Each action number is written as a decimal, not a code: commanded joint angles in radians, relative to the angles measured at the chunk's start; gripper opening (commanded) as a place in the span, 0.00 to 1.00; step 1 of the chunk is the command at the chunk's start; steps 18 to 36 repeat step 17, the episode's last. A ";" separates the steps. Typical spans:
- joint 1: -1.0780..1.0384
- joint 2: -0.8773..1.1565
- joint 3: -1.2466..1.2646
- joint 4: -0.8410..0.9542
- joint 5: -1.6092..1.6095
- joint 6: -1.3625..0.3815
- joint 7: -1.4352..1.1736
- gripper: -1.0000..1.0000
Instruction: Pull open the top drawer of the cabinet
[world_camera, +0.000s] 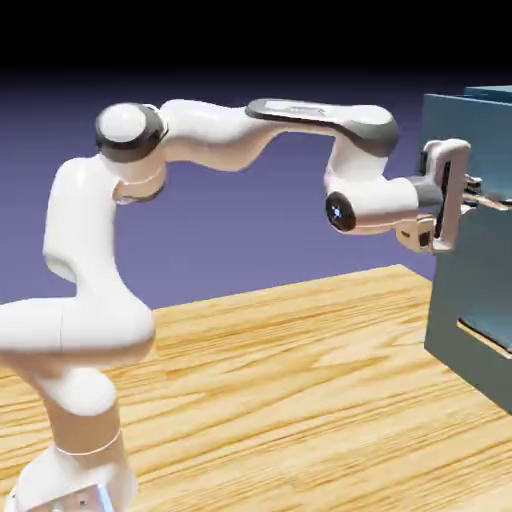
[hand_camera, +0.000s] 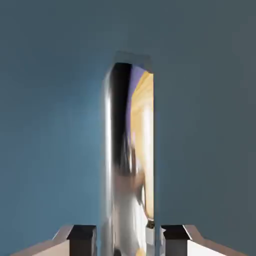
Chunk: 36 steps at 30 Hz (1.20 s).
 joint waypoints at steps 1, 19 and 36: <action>0.036 0.003 -0.030 -0.032 -0.003 -0.007 -0.004 0.00; 0.516 -0.135 -0.456 -0.468 -0.088 -0.102 0.051 1.00; 0.516 -0.135 -0.456 -0.468 -0.088 -0.102 0.051 1.00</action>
